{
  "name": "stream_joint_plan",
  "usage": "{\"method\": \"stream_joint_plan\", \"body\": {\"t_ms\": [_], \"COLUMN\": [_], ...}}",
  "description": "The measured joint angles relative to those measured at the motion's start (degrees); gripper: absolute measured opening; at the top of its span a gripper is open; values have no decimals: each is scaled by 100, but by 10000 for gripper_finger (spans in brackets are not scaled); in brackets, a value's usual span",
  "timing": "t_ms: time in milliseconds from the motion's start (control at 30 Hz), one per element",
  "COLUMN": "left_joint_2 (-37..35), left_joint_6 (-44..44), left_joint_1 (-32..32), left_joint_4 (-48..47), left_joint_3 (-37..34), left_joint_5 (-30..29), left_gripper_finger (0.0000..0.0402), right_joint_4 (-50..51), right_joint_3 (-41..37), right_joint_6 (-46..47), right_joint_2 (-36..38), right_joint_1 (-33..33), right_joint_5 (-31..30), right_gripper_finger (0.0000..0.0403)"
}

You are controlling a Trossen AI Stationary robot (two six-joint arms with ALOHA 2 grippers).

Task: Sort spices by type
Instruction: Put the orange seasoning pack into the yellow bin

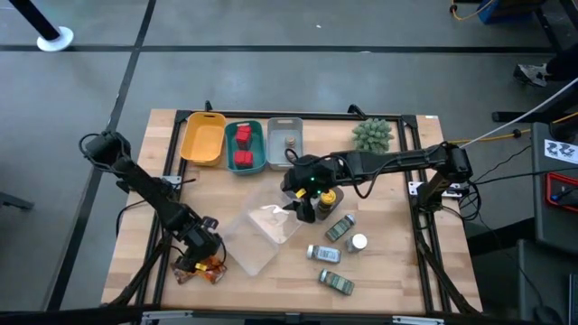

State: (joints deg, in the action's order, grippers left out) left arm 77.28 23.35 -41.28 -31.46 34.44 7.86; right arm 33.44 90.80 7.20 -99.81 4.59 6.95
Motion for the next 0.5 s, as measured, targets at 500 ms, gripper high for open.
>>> {"method": "stream_joint_plan", "body": {"t_ms": [500], "left_joint_2": [-2], "left_joint_6": [17], "left_joint_1": [-2], "left_joint_4": [-84], "left_joint_3": [66], "left_joint_5": [-15], "left_gripper_finger": [7], "right_joint_4": [8], "right_joint_3": [0], "right_joint_6": [0], "right_joint_2": [-2], "right_joint_1": [1], "right_joint_5": [-8], "right_gripper_finger": [280]}}
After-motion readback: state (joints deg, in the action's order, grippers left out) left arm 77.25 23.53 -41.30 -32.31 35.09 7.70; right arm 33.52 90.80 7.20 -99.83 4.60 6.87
